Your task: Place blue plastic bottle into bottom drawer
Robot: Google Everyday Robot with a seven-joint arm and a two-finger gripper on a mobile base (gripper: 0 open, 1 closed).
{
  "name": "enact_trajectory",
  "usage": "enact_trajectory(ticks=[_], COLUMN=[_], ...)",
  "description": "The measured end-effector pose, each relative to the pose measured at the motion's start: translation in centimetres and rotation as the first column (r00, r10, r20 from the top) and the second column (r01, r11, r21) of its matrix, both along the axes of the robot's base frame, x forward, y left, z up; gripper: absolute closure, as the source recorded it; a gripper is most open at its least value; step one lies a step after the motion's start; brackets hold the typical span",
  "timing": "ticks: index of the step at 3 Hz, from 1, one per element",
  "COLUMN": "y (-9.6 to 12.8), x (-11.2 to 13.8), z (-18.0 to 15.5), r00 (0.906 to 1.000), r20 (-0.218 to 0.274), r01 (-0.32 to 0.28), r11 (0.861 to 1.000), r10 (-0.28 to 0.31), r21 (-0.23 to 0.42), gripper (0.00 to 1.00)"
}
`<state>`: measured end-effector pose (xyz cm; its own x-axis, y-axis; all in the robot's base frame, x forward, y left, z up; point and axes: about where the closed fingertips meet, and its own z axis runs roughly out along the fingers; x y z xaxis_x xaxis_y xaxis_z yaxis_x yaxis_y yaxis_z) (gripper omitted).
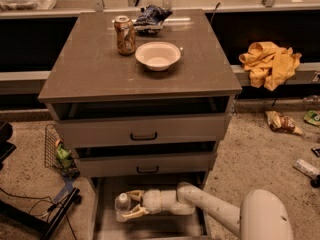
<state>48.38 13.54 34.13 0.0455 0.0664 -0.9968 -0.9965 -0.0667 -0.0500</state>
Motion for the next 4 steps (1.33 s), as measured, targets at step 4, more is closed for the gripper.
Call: enact_trajectory(ticks=[4], y=[1.6], x=[0.5], z=[-10.5], r00=[0.9850], r20=[-0.151], r01=[0.064], r11=[0.989], r10=[-0.084], r21=[-0.131], gripper=[1.00])
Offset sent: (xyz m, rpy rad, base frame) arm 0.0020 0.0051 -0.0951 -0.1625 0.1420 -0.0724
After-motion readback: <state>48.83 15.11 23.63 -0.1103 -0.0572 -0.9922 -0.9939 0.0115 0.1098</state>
